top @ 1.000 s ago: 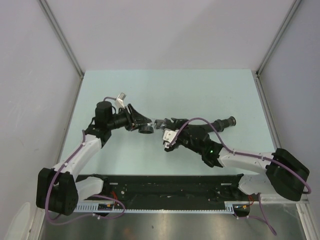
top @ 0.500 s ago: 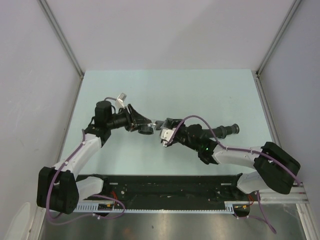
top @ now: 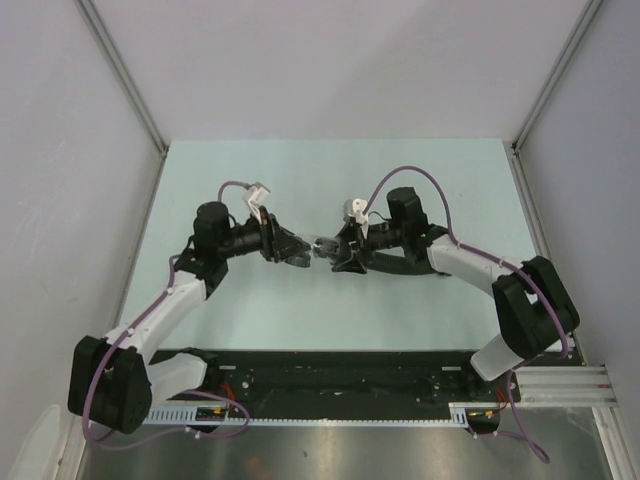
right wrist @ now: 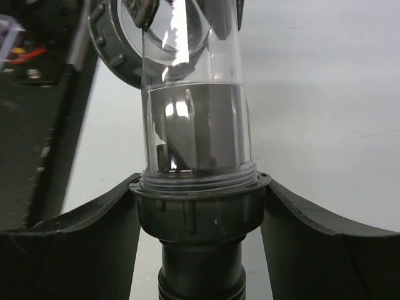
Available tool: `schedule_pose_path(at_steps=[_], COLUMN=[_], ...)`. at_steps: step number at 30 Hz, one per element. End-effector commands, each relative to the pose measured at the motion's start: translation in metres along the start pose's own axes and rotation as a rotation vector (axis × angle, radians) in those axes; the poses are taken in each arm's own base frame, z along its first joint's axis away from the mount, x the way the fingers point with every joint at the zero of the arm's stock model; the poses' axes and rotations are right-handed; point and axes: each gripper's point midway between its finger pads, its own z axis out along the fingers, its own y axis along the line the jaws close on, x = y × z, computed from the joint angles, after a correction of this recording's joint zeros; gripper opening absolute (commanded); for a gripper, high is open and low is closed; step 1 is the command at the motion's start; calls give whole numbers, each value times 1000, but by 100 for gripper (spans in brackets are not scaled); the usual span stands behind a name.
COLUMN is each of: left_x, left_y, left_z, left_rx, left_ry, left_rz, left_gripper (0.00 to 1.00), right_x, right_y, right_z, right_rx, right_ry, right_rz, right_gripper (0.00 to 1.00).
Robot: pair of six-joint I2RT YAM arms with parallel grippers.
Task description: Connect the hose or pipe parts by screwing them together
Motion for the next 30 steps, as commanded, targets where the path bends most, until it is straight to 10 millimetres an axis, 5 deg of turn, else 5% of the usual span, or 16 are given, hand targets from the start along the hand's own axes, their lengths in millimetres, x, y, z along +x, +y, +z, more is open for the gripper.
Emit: schedule_pose_path(at_steps=[1,9,17,22,26,28,30], left_x=[1,21,28,18,13,10,8], left_y=[-9,-30,-31,-24,-22,-24,-25], left_z=[4,4,5,5,6,7,8], left_rx=[9,112,133,50,11,15,15], left_ry=[-36,-28,-24,-46,-58,-61,-62], left_rz=[392,747,807,721,632,593,554], left_gripper=[0,0,0,0,0,0,0], right_x=[-25,-28,-35,-42,-29,-32,-27], right_y=[32,33,35,20,-3,-2,2], right_z=[-4,-12,-18,-25,-31,-36,-42], right_rx=[-280,-437,-505,-383,-132,-105,-77], right_ry=[-78,-134,-132,-142,-69,-58,-24], right_rz=[207,417,505,475,460,461,462], right_gripper=[24,25,23,68,79,99,100])
